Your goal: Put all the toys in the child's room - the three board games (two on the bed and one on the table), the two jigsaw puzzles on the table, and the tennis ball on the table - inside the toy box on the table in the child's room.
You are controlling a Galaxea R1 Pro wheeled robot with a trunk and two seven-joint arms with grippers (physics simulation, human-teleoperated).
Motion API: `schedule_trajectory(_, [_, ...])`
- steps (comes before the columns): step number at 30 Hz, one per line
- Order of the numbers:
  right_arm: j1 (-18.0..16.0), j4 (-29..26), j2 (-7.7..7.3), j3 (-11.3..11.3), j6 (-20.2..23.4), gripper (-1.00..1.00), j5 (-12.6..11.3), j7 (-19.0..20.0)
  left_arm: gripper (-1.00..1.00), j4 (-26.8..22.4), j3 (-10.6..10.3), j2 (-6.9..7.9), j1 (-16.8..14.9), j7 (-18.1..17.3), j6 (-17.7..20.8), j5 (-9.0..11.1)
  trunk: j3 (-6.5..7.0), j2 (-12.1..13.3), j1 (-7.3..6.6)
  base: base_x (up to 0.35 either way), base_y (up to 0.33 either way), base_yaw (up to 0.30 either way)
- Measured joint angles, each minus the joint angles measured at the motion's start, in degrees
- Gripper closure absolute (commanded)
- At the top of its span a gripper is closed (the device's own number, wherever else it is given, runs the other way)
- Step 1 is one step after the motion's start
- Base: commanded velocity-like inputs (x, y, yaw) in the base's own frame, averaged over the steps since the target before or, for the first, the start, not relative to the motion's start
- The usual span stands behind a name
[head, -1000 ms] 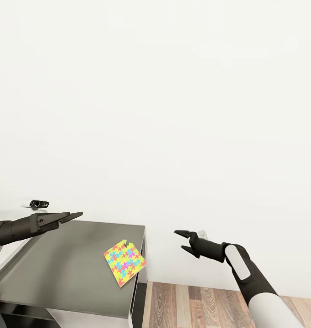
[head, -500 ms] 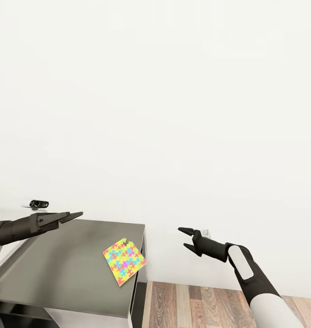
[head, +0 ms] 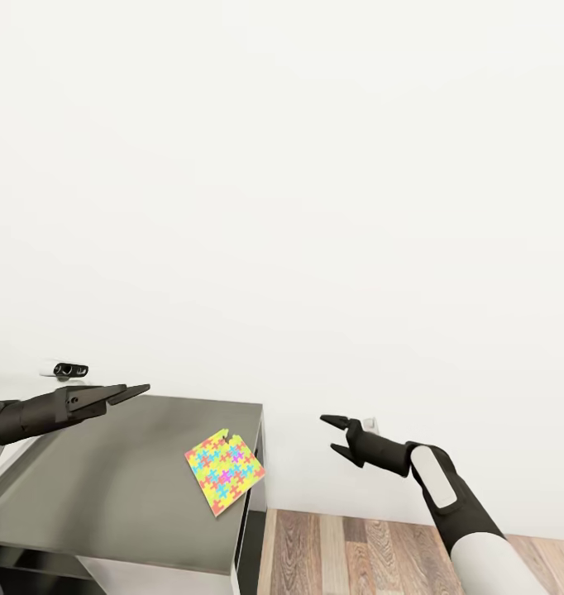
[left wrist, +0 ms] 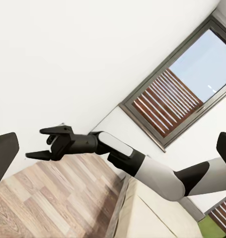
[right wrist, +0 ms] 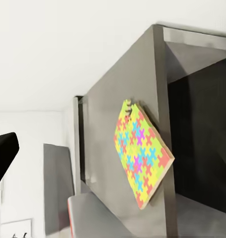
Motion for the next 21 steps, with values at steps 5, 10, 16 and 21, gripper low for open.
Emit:
schedule_trajectory(5, [-0.3,2.0,0.27,0.2,1.2,-1.0,0.0,-1.0,-1.0,0.0,0.0,0.0,0.0,0.0,0.0,0.0,-0.9,-2.0,1.1,0.0,0.0,0.0])
schedule_trajectory(10, [-0.9,4.0,2.4,0.4,5.3,-1.0,-0.1,-1.9,-1.0,0.0,-0.1,-0.01,0.0,0.0,0.0,0.0,-1.8,-4.0,2.2,0.0,0.0,0.0])
schedule_trajectory(16, [-1.1,3.9,6.02,1.1,6.5,-1.0,0.0,-7.4,-1.0,0.0,-0.1,-0.39,0.0,0.0,0.0,-0.1,-2.88,-6.4,3.52,0.0,0.0,0.0])
schedule_trajectory(21, [-1.1,3.8,5.98,1.2,6.5,-1.0,-0.2,-8.6,-1.0,-0.4,-0.5,-1.69,-0.1,0.0,0.1,-0.7,-3.77,-8.4,4.62,0.0,0.0,0.0])
